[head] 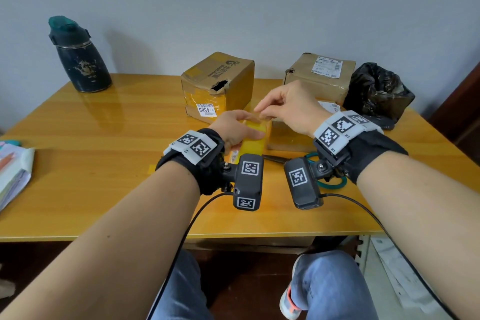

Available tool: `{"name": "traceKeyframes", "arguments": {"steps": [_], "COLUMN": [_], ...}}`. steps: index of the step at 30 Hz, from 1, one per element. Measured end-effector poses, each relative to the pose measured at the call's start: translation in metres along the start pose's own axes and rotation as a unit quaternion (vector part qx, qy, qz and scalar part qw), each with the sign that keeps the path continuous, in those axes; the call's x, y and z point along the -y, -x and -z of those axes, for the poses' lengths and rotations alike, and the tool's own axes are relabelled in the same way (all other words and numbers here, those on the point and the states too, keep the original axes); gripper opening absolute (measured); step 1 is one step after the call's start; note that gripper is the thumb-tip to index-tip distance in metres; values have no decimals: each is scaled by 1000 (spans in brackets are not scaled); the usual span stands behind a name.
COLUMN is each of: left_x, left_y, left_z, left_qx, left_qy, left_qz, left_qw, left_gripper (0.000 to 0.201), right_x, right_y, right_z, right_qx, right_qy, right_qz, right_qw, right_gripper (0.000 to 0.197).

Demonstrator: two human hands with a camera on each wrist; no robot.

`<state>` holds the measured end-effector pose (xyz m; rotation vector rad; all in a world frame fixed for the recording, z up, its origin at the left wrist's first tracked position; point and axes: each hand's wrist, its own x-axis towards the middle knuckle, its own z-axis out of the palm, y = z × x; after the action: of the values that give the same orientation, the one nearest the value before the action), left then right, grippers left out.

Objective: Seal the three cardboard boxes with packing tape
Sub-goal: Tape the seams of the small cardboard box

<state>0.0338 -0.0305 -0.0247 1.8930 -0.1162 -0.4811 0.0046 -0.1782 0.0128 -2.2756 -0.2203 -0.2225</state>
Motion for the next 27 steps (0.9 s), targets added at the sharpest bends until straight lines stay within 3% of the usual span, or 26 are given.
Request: {"name": "traceKeyframes", "arguments": {"steps": [3, 8, 11, 18, 22, 27], "left_x": [3, 9, 10, 6, 2, -7], "left_y": [-5, -11, -12, -13, -11, -4], "left_z": [2, 6, 6, 2, 0, -2], "left_qx": [-21, -68, -100, -90, -83, -83], "left_qy": [22, 44, 39, 18, 39, 200], "left_qz": [7, -10, -35, -53, -24, 50], "left_qw": [1000, 997, 994, 994, 995, 975], "left_gripper": [42, 15, 12, 17, 22, 37], "right_x": [1, 2, -1, -6, -3, -2], "right_y": [1, 0, -2, -2, 1, 8], "right_z": [2, 3, 9, 8, 7, 2], "right_qx": [-13, -23, -35, -42, -42, -42], "right_qy": [-31, -64, -48, -27, -27, -26], "right_qz": [2, -10, -22, -6, 4, 22], "right_qw": [999, 998, 998, 999, 999, 999], "right_gripper": [15, 12, 19, 16, 16, 25]}}
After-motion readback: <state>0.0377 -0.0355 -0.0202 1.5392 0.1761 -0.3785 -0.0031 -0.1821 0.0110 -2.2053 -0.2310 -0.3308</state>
